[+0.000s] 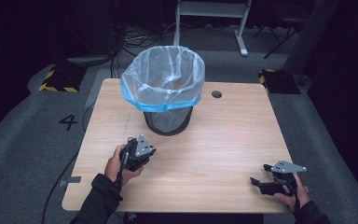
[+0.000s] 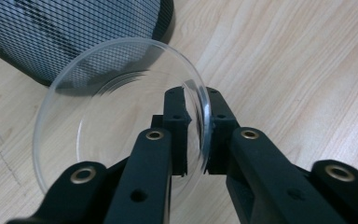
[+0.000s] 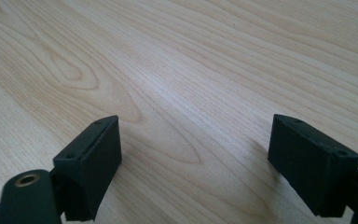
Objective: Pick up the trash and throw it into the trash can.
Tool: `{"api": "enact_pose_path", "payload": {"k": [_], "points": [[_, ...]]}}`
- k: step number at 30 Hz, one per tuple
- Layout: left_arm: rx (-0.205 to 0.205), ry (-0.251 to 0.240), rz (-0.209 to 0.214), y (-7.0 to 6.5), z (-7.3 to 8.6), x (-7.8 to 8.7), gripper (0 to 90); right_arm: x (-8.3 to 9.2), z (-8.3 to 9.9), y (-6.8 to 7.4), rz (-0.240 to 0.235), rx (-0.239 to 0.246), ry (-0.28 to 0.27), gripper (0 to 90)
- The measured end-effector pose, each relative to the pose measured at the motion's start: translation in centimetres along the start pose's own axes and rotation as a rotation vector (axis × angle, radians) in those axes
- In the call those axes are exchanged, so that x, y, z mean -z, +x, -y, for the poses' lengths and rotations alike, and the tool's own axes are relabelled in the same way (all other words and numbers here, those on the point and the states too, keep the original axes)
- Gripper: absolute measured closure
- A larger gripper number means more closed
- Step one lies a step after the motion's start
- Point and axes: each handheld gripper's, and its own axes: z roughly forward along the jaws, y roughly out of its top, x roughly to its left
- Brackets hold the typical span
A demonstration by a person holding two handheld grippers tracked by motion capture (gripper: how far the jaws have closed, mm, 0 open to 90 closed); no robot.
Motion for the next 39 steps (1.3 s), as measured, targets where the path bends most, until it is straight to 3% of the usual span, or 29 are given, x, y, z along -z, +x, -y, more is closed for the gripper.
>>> {"api": "enact_pose_path", "payload": {"k": [5, 12, 28, 39], "points": [[-0.013, -0.019, -0.019, 0.3, 0.1, 0.3, 86.1, 0.0, 0.0, 0.0, 0.002, 0.002, -0.001, 17.2], [0.001, -0.068, -0.028, 0.7, -0.1, 1.0, 86.2, 0.0, 0.0, 0.0, 0.003, 0.001, -0.001, 17.0], [-0.001, -0.214, -0.079, 1.9, -2.2, 3.3, 86.3, 0.0, 0.0, 0.0, 0.006, 0.007, -0.001, 16.9], [0.023, -0.319, -0.107, 2.4, -2.5, 6.2, 86.3, 0.1, 0.0, 0.0, 0.007, 0.006, 0.001, 17.3]]}}
